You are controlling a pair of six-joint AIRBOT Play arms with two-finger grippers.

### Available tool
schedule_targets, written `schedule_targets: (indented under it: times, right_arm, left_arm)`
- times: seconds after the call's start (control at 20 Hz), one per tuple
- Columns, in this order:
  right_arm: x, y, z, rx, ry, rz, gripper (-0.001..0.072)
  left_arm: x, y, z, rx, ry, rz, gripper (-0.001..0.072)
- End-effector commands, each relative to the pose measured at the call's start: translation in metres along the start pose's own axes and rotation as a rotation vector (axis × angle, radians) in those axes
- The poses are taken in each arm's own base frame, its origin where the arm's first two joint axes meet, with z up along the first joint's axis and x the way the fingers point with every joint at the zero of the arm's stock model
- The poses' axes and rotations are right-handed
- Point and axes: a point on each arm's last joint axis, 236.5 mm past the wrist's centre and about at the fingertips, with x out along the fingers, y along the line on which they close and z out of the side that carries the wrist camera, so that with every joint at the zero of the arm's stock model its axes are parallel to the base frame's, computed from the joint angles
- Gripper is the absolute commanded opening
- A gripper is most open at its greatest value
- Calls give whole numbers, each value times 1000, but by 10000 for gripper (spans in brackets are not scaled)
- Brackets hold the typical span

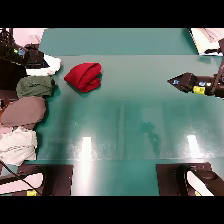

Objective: Fold the shirts.

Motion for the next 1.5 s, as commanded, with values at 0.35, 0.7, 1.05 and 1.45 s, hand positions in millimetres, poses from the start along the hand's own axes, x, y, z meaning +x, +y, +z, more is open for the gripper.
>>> schedule_targets:
  times: [0.35, 0.7, 1.05, 1.45]
  right_arm:
    - [0, 0, 0, 0, 1, 1, 15]
    - [0, 0, 4, 0, -18, -2, 16]
    - [0, 0, 12, 4, -52, -2, 16]
    - [0, 0, 8, 4, -34, 1, 16]
  left_arm:
    - [0, 0, 0, 0, -1, 1, 23]
    - [0, 2, 7, 0, -30, 7, 23]
    - [37, -1, 27, -23, -95, -31, 659]
    - [212, 17, -26, -54, 113, -7, 660]
